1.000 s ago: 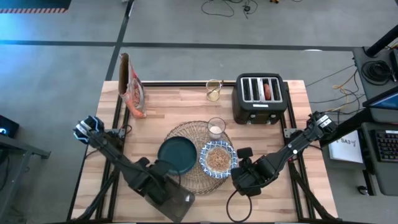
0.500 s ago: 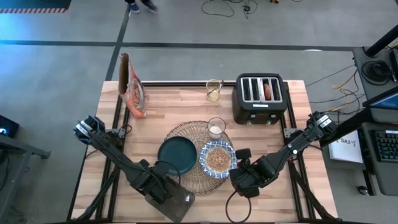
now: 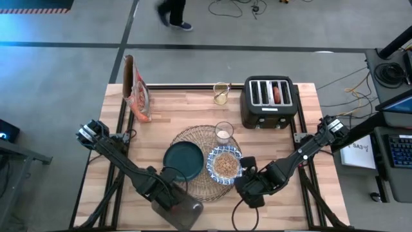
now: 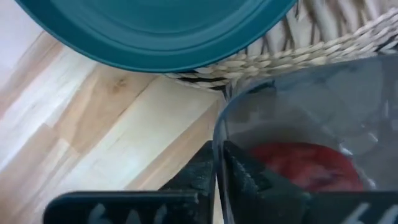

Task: Arrange a breakfast setting
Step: Move the black bin to the bottom right of the table

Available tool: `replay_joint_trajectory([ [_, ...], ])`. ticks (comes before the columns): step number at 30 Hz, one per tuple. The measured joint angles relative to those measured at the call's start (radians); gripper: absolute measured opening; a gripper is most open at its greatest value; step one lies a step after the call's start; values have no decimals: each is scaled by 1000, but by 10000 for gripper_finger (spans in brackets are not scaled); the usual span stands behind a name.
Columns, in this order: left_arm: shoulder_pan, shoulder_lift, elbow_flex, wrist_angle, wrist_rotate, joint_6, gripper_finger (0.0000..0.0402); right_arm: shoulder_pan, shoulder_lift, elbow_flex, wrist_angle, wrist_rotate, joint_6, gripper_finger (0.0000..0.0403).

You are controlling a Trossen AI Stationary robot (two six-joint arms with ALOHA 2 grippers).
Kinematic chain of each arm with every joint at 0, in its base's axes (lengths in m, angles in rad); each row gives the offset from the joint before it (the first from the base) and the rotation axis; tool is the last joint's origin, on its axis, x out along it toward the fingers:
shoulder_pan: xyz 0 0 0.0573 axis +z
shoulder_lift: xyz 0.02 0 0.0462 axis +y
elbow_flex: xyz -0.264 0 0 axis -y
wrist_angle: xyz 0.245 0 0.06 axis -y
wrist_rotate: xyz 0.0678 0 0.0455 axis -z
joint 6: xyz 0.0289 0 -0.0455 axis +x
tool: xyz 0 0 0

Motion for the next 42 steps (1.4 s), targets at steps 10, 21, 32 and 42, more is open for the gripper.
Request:
replay_joint_trajectory([
  [10,4,0,32,0,-3,19,0,0,0,0,57,0,0,95],
  [21,10,0,60,-8,-29,89,0,0,0,0,71,0,-1,95],
  [32,52,-1,150,-69,-46,245,0,0,0,0,212,-1,36,95],
  [42,153,-2,212,-101,-84,430,0,-6,0,0,215,-130,188,95],
])
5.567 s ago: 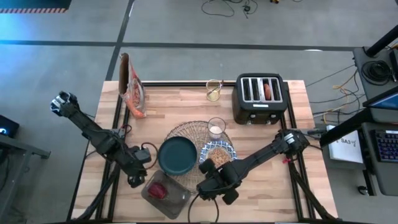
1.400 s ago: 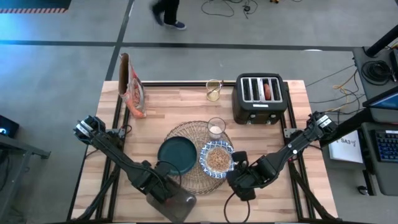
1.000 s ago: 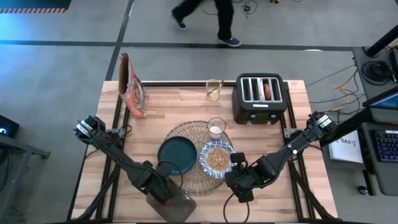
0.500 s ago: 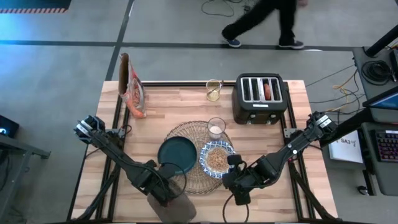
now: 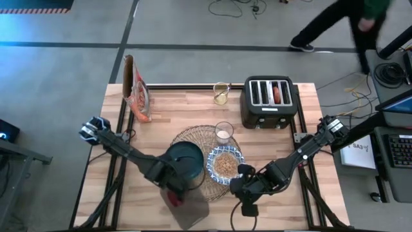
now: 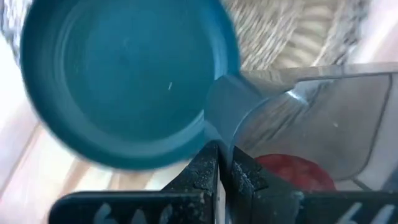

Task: Arrange a breakfast setting
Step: Move the black bin to the bottom right of the table

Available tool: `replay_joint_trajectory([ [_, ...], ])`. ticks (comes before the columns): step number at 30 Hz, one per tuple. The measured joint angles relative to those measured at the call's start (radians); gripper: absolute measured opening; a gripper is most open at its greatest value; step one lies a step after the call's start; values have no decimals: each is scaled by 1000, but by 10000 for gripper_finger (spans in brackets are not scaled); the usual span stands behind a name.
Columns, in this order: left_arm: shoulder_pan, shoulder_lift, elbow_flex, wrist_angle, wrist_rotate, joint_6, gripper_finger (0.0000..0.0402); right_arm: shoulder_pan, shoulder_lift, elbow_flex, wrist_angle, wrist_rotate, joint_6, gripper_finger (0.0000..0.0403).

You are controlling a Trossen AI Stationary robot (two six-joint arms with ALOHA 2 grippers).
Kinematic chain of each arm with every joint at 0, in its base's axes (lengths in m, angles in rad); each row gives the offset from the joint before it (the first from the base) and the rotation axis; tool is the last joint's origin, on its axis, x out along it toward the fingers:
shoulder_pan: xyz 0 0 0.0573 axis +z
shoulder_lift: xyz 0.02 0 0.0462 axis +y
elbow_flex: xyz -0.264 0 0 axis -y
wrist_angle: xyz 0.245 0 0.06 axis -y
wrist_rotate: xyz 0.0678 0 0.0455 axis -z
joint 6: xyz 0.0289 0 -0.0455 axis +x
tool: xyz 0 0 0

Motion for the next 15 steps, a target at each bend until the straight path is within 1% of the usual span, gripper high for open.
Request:
replay_joint_trajectory([
  [4,36,-1,35,18,-1,83,0,-1,0,0,15,-9,102,95],
  [8,69,-1,67,33,-8,149,0,-1,0,0,7,-51,109,95],
  [13,108,-2,94,86,-11,227,0,-8,6,0,-2,-82,213,97],
  [15,124,-2,94,111,-6,256,0,-8,6,0,-1,-83,221,103],
])
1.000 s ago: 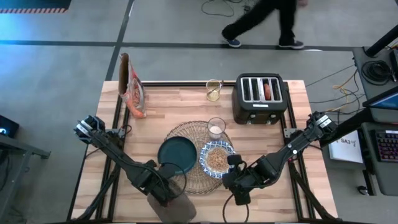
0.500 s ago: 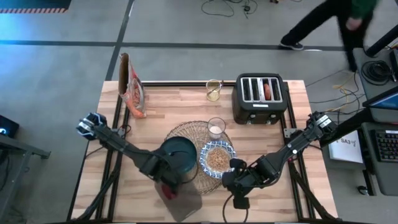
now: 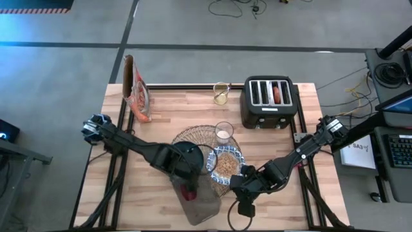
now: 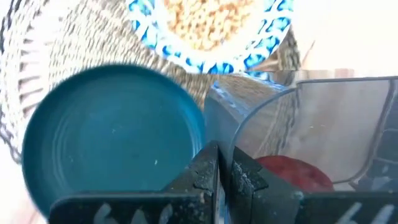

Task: Arrange a breakfast setting
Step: Move the black bin to the bottom right of the table

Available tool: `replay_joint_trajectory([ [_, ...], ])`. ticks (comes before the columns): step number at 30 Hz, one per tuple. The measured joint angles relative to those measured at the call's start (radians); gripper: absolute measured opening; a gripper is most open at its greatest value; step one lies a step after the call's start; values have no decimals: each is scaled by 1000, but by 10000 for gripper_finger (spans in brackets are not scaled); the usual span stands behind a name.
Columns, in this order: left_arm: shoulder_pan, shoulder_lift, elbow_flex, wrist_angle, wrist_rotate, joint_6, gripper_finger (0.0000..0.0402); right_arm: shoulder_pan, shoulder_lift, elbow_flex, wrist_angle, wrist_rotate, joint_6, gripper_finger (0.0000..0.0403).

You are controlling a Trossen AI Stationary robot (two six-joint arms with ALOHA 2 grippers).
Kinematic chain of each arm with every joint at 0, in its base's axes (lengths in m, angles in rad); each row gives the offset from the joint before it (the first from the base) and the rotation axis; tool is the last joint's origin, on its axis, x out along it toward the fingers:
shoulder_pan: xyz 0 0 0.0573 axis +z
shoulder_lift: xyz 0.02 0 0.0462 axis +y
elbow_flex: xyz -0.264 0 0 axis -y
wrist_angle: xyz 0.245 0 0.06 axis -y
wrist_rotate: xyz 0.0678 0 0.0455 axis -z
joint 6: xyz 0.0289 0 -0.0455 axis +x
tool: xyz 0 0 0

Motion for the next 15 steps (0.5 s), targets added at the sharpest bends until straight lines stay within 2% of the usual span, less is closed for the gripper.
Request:
replay_joint_trajectory([
  [4,25,2,-1,17,12,41,0,1,-1,0,0,-28,-12,125],
  [10,54,4,-1,20,35,95,0,2,-1,51,-25,-69,-145,149],
  [15,82,4,-2,41,97,145,0,2,-1,133,-15,-59,-358,142],
])
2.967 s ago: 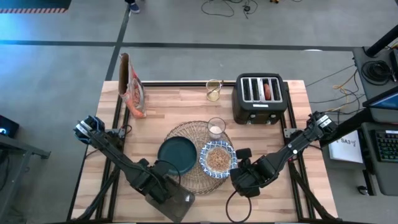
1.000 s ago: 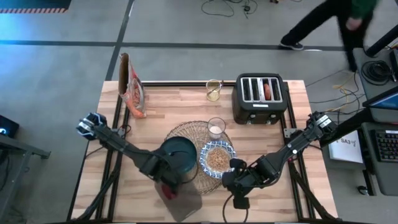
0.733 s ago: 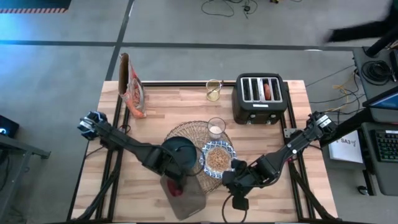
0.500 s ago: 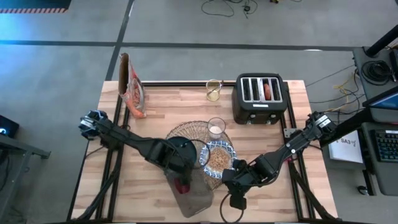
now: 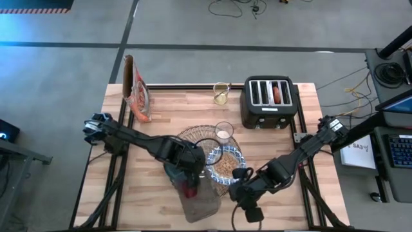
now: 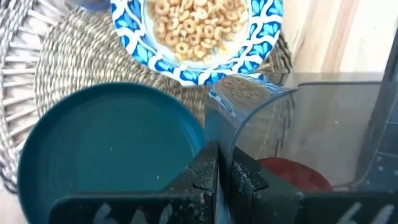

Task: Arrange a breakfast setting
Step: Move the black bin to the bottom right of the table

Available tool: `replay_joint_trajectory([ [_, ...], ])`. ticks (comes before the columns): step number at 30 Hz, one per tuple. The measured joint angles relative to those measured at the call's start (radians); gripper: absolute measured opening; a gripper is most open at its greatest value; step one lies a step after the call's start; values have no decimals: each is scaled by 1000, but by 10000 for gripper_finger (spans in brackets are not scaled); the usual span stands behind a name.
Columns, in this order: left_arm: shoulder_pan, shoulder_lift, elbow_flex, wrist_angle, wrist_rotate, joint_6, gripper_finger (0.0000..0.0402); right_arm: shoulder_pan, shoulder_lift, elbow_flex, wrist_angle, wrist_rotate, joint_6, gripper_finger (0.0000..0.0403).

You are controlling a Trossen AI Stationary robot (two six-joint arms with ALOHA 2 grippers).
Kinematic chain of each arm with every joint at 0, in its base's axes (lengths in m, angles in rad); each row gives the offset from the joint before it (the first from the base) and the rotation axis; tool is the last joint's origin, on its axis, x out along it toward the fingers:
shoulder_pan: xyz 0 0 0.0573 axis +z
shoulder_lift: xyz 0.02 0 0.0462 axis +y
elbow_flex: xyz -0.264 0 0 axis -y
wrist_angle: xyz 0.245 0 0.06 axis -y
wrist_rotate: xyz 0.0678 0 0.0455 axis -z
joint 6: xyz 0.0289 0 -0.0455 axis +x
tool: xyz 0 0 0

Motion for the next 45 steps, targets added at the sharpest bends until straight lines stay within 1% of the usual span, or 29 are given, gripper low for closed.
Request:
replay_joint_trajectory([
  [4,19,0,0,41,26,53,0,0,0,35,3,20,-226,130],
  [6,27,0,0,71,46,79,0,0,0,39,24,34,-281,124],
  [10,38,6,0,89,61,97,0,-5,0,41,58,69,-281,116],
  [16,46,18,0,123,79,128,0,-9,1,41,76,69,-281,114],
  [23,69,24,-1,203,105,169,0,-9,1,41,76,64,-310,111],
  [27,80,24,-1,235,123,183,0,-9,1,41,79,35,-365,114],
  [34,92,24,-1,297,163,213,0,-9,1,41,104,35,-477,110],
  [40,96,26,-1,298,188,238,0,-9,2,41,126,35,-563,109],
  [45,96,26,-1,337,259,254,0,-9,2,41,127,35,-660,109],
])
